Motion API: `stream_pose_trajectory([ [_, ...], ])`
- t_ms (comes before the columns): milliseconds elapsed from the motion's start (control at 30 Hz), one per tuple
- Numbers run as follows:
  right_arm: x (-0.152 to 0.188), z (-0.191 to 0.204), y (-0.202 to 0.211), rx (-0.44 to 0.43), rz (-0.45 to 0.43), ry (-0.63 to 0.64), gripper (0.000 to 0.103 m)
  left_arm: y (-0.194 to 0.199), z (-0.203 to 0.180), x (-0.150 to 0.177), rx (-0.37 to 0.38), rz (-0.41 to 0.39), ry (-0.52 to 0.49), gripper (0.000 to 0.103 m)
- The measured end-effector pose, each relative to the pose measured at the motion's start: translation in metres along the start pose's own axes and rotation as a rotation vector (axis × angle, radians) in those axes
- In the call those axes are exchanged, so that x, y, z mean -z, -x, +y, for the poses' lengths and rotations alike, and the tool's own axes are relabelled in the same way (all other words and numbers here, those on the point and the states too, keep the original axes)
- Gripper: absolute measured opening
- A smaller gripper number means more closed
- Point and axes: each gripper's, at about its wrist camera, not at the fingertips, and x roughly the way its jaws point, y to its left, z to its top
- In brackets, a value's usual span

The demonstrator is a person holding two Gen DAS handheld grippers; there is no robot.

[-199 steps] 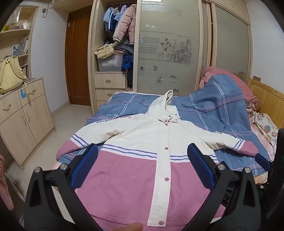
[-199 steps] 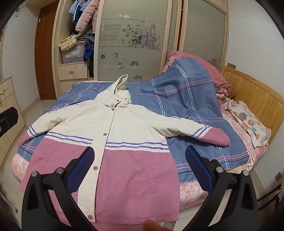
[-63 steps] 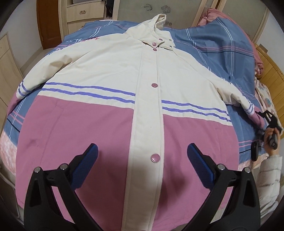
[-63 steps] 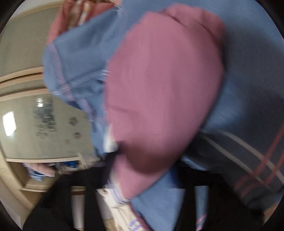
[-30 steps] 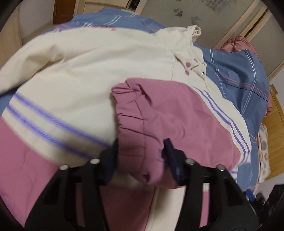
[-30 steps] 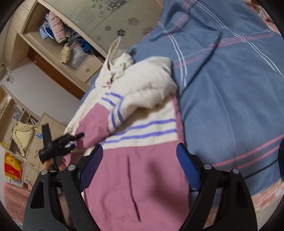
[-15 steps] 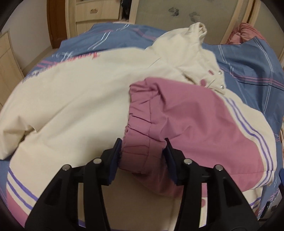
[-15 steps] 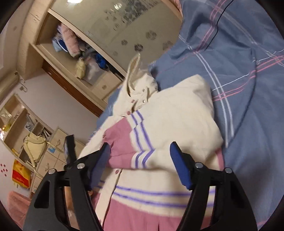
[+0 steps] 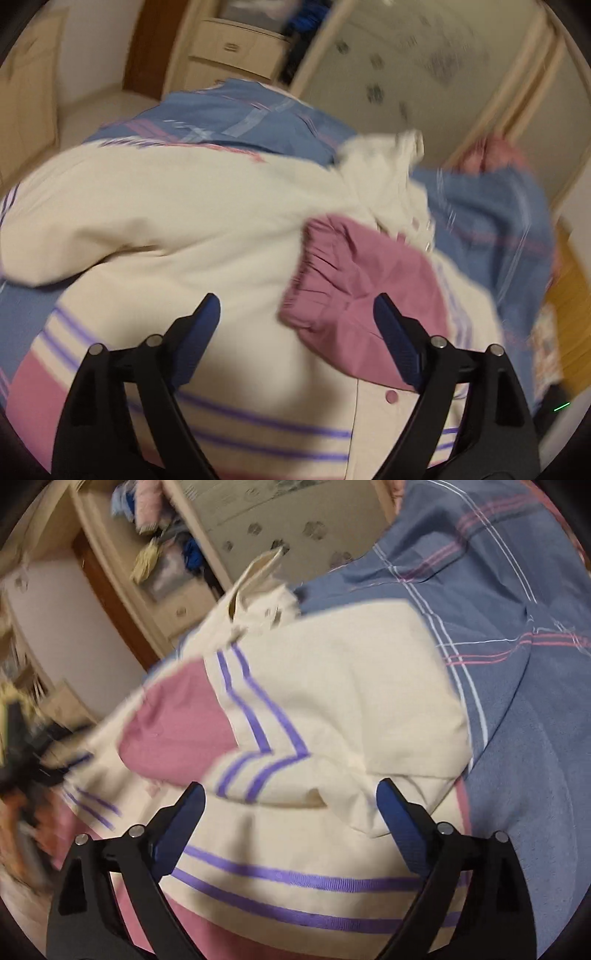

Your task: Fold large clothes

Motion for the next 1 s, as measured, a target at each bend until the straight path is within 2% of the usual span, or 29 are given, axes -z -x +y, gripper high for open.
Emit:
stream_pose_trajectory([
  [67,0.008,0.007,-0.01,0.056,-0.002,0.054,0.096,0.033,0.061,-0.007,0.084,-0.032,0.201,0.094],
  [167,0.002,0.019,-0.016,0.098,0.015,0.105,0.101,0.071,0.16,-0.01,0.18,-0.068,0.531,0.095],
  [233,0.003,0.016,-0.021,0.103,0.02,0.111,0.102,0.088,0.213,-0.008,0.179,-0.114,0.688,0.095],
  [333,0.007,0.013,-0.016,0.089,0.016,0.101,0.102,0.092,0.263,-0.009,0.148,-0.121,0.781,0.096],
  [433,0.009,0.018,-0.013,0.091,0.01,0.101,0.102,0.08,0.292,-0.012,0.136,-0.123,0.851,0.096],
  [533,0.011,0.018,-0.011,0.09,-0.002,0.099,0.102,0.072,0.308,-0.022,0.096,-0.175,0.875,0.095],
  [567,0.012,0.018,-0.011,0.086,-0.008,0.097,0.102,0.07,0.311,-0.024,0.099,-0.184,0.886,0.086],
  [600,0.012,0.016,-0.01,0.075,-0.016,0.09,0.102,0.068,0.315,-0.027,0.094,-0.194,0.891,0.071],
  [633,0.012,0.013,-0.009,0.059,-0.024,0.079,0.102,0.066,0.318,-0.029,0.085,-0.203,0.887,0.024],
  [667,0.012,0.01,-0.007,0.039,-0.033,0.064,0.102,0.067,0.322,-0.03,0.08,-0.22,0.902,0.008],
  [733,0.012,0.005,-0.004,0.004,-0.046,0.036,0.102,0.075,0.325,-0.028,0.175,-0.299,0.965,0.008],
  [800,0.012,0.002,-0.003,-0.015,-0.053,0.019,0.102,0.089,0.303,-0.038,0.218,-0.362,0.926,0.008],
  [900,0.012,0.005,-0.003,0.0,-0.052,0.03,0.102,0.11,0.233,-0.069,0.338,-0.399,0.713,0.009],
  [967,0.012,0.007,-0.004,0.007,-0.051,0.035,0.102,0.118,0.171,-0.083,0.419,-0.37,0.544,0.011],
  [1000,0.012,0.007,-0.004,0.006,-0.052,0.034,0.102,0.12,0.128,-0.088,0.462,-0.333,0.426,0.011],
])
